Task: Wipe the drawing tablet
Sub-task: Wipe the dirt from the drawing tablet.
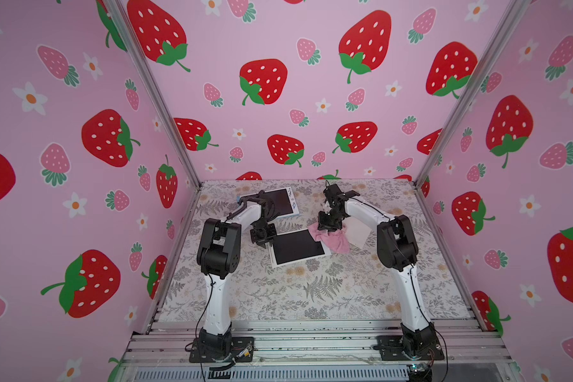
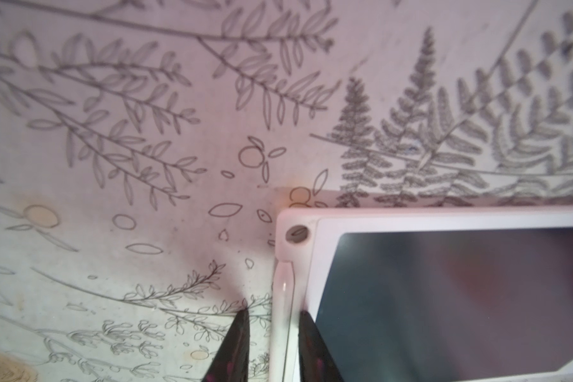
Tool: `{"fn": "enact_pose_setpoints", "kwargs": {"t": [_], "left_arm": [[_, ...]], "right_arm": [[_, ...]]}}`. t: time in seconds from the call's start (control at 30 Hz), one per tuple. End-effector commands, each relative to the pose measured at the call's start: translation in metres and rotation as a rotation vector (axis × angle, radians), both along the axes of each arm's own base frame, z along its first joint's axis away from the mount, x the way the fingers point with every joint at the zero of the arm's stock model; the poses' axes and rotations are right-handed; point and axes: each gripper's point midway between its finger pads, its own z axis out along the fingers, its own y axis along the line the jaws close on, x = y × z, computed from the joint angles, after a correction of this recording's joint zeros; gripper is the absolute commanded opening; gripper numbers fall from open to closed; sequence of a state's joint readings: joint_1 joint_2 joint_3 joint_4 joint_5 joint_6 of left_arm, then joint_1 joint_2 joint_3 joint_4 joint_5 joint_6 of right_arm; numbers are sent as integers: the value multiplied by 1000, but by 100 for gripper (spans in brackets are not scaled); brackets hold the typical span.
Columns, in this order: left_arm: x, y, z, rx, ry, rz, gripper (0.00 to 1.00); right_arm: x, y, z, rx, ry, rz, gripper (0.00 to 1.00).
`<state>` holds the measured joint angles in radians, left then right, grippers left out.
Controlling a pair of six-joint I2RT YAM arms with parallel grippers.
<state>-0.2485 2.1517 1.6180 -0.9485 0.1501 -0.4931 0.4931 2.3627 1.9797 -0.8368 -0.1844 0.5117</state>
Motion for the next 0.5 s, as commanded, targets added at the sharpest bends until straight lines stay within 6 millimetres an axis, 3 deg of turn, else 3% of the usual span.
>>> {"fn": "enact_pose_setpoints", "kwargs": {"t": [0.0, 0.23, 0.4, 0.47], "left_arm": [[-23, 7, -47, 54, 125, -14, 26], [-24, 6, -49, 53, 126, -10, 26], [-23, 6, -48, 52, 123, -8, 26], [-22, 6, -47, 52, 120, -9, 26]], "right_arm": [[-18, -13, -26, -118, 69, 21, 35], [-32, -22, -51, -279, 132, 80, 35], [-49, -34, -68, -346, 206, 88, 26], [-54, -39, -72, -355, 219, 86, 18]]}}
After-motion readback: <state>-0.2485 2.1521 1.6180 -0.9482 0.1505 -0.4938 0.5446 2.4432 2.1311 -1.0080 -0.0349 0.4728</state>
